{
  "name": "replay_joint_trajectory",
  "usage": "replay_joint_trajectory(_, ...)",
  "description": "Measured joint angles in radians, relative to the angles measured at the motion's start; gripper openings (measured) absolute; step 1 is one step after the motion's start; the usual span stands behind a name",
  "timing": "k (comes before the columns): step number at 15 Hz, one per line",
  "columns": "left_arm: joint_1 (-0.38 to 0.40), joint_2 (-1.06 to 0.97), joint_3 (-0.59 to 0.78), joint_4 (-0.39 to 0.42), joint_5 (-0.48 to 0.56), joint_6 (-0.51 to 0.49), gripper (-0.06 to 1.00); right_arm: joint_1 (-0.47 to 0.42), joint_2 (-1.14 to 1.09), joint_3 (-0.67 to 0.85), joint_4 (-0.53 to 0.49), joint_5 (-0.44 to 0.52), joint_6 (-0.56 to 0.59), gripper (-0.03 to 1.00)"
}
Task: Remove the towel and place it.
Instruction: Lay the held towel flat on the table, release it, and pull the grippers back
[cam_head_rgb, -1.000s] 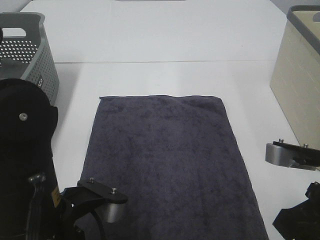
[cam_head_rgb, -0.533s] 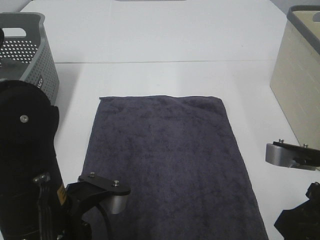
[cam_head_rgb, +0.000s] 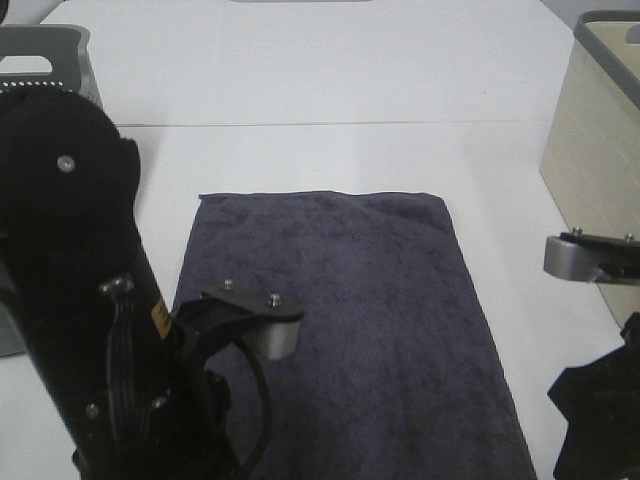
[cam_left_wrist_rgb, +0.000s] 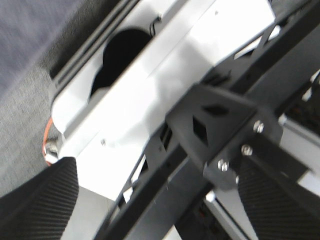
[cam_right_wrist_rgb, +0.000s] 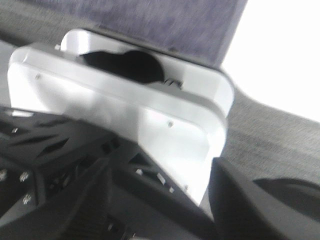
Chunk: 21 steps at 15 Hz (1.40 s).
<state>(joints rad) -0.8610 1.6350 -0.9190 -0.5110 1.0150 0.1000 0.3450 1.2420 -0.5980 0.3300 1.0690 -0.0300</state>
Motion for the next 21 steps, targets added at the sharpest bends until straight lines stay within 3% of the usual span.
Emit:
replay_joint_trajectory(2,0.071,0.000,-0.067,0.034,-0.004,0.002,0.81,0.000,0.001,-0.106,-0.094,-0.011,0.039,0.57)
replay_joint_trajectory(5,0.207,0.001,-0.201,0.138,-0.071,0.004,0.82,0.000,0.003,-0.228,-0.155,-0.018,0.053,0.88)
replay_joint_trajectory(7,0.280,0.025,-0.281,0.178,-0.085,-0.019,0.85,-0.004,0.040,-0.327,-0.221,-0.038,0.078,0.95)
replay_joint_trajectory(11,0.380,0.157,-0.455,0.215,-0.085,-0.027,0.85,-0.124,0.274,-0.619,-0.237,0.033,0.003,0.96)
replay_joint_trajectory(14,0.458,0.287,-0.591,0.219,-0.080,-0.025,0.85,-0.228,0.477,-0.827,-0.157,0.095,-0.117,0.96)
replay_joint_trajectory(21,0.496,0.660,-0.979,0.229,-0.011,-0.007,0.85,-0.256,0.826,-1.215,-0.161,0.134,-0.159,0.96)
